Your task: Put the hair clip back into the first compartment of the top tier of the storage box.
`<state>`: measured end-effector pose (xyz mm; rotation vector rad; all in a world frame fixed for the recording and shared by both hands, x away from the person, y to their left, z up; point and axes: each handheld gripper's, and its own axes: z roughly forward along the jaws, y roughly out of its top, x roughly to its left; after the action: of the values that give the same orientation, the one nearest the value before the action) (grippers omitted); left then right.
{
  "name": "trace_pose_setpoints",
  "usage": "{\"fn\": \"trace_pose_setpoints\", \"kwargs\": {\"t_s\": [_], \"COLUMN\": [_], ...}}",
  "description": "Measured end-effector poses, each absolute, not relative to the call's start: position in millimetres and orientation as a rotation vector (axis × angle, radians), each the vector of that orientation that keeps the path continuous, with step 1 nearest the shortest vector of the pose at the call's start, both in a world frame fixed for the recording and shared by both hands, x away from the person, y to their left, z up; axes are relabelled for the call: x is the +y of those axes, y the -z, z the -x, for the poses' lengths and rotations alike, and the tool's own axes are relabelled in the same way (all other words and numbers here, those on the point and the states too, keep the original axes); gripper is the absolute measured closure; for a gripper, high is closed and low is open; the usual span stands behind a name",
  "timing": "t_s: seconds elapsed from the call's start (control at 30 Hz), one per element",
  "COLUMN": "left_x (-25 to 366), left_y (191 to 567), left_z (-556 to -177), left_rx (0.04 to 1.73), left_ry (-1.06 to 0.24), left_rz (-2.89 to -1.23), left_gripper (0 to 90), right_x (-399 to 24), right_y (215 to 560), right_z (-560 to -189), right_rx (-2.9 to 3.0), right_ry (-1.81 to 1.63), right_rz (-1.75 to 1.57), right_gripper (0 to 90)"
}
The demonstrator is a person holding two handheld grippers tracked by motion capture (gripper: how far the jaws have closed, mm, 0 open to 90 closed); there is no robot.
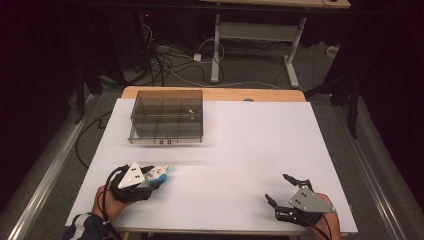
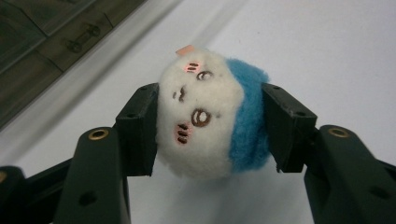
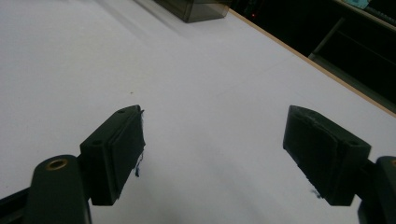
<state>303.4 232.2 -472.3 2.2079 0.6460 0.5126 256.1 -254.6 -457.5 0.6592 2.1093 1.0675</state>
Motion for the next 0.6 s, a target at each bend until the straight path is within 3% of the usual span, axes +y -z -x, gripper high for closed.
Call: {"fn": "trace_pose_setpoints", "kwargs": {"t_s": [0.6], "left_x": [246.1], "left_y": [456.8], "left_z": [-299.7], "left_rx": [0.661], "left_ry": [-0.565], "left_rz": [-2.125], "left_gripper": [43.5], "right_x": [-254.9], "right_y": [457.6], "right_z": [-256.4], "right_rx": [2.110], "right_ry": [-1.066], "right_rz": [-0.662], "right_gripper": [21.1]}}
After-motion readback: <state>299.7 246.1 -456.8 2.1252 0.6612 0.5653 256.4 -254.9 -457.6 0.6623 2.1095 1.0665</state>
